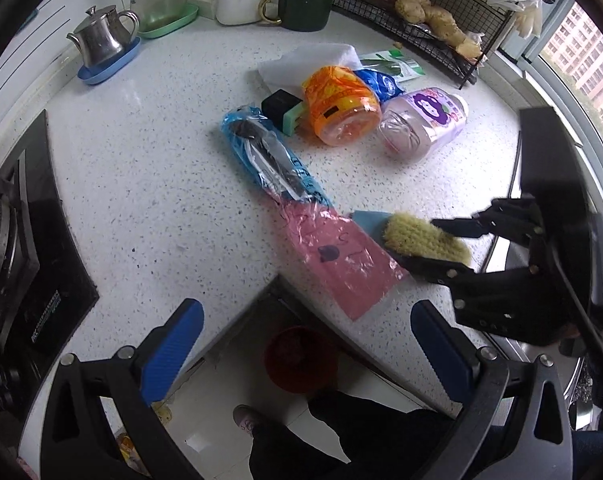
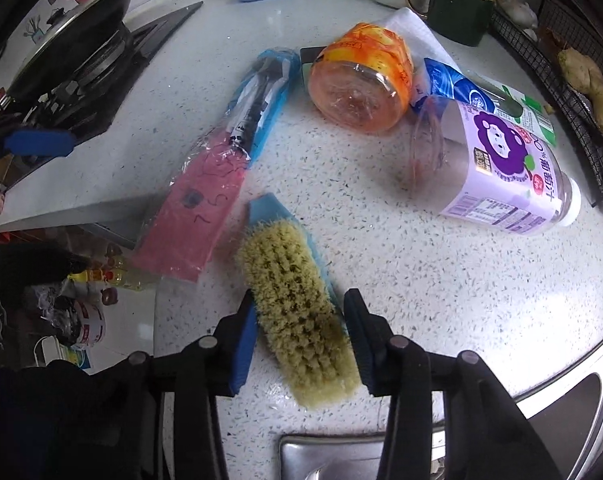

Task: Collect trash
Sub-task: 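Grasp the yellow-bristled scrub brush with the right tool, then grasp the pink-wrapped toothbrush pack with the left tool while the right tool holds the brush, then carry the brush and toothbrush pack down over the red bin with both tools, then open both tools to drop the brush and toothbrush pack into the bin, then raise both tools back up over the counter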

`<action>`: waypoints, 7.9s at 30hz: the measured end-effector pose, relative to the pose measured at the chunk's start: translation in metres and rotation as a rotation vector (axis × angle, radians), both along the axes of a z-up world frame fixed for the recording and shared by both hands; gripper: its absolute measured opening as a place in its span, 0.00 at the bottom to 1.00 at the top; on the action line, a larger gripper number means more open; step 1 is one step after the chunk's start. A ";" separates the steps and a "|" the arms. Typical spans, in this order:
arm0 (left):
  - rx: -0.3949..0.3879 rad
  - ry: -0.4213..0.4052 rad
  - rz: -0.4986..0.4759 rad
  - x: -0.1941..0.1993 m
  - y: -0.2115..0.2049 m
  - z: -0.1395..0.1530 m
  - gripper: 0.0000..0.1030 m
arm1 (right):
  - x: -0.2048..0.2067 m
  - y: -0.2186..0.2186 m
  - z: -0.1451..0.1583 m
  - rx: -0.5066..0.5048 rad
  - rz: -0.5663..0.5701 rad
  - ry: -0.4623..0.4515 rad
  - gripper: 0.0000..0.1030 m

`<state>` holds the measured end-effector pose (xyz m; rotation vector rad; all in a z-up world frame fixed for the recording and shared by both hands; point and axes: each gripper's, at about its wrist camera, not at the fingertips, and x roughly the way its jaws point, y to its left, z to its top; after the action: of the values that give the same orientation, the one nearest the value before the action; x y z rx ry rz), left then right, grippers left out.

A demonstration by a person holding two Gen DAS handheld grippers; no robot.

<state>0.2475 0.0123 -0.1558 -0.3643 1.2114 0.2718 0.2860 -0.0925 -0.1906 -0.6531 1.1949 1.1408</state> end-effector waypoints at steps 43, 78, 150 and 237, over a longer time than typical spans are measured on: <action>0.003 0.072 -0.117 0.099 0.040 -0.062 0.36 | 0.024 -0.036 0.041 0.020 -0.506 0.030 0.28; 0.053 -0.111 -0.475 -0.050 0.006 0.026 0.12 | -0.116 -0.051 0.094 0.117 -0.783 -0.059 0.28; -0.066 0.440 -0.832 -0.116 -0.098 -0.411 0.18 | -0.192 -0.083 -0.316 -0.157 -0.958 0.371 0.28; 0.025 -0.156 -0.497 -0.124 0.020 0.054 1.00 | -0.189 -0.072 0.114 0.115 -0.964 -0.099 0.99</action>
<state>0.1234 0.0326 -0.1013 -0.0530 1.1043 -0.1684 0.0972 -0.1644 -0.0764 0.0019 1.1369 0.3468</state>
